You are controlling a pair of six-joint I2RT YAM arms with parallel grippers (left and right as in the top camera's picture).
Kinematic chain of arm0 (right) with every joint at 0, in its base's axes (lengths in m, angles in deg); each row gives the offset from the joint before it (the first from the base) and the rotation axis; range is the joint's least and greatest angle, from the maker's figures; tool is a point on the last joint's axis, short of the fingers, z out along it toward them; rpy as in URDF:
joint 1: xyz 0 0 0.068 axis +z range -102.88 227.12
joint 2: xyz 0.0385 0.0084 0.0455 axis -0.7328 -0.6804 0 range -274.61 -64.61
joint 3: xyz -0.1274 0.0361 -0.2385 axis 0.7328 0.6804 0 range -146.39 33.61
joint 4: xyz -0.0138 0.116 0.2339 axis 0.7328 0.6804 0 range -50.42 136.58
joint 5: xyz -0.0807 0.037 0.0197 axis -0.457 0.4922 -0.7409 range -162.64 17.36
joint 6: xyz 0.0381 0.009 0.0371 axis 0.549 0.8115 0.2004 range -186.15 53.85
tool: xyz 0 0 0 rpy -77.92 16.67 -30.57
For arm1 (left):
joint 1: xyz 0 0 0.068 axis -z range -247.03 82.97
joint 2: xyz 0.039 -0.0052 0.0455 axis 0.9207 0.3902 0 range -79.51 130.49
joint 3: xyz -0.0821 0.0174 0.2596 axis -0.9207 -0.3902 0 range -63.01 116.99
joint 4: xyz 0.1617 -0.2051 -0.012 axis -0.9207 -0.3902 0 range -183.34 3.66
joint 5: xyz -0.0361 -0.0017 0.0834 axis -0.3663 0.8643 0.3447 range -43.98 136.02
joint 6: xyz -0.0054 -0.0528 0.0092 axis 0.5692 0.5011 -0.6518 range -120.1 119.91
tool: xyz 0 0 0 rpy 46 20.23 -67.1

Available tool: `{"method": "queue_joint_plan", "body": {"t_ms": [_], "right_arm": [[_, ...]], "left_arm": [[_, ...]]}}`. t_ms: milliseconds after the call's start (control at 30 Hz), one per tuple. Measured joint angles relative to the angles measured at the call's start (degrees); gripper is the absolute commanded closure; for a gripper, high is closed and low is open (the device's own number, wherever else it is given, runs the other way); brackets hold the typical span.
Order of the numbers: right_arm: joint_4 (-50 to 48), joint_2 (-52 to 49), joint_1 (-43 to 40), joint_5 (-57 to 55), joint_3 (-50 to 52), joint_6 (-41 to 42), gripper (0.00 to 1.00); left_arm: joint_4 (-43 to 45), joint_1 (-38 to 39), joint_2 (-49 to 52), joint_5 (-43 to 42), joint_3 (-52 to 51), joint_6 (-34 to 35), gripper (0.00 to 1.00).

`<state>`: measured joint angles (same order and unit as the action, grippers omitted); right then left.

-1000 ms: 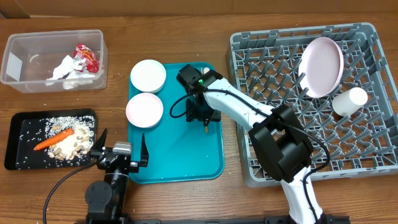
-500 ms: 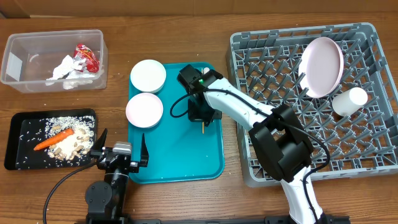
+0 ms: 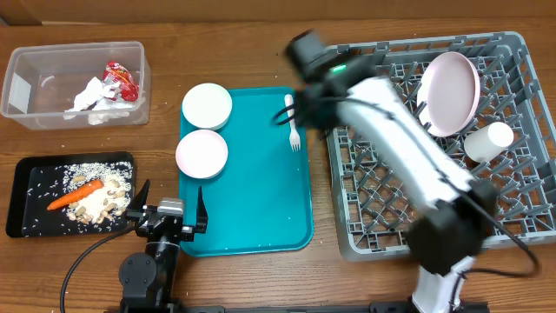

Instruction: Sort waste into correct bins and load items into the dishwasher rack

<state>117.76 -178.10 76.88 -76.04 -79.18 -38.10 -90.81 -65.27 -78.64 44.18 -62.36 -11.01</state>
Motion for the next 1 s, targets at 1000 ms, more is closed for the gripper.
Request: {"method": "queue_joint_plan", "body": {"t_ms": [1000], "right_arm": [[-7.5, 2.1, -9.9, 3.2, 15.3, -18.9, 0.59]], "left_arm": [[0.0, 0.0, 0.0, 0.0, 0.0, 0.0, 0.0]]}}
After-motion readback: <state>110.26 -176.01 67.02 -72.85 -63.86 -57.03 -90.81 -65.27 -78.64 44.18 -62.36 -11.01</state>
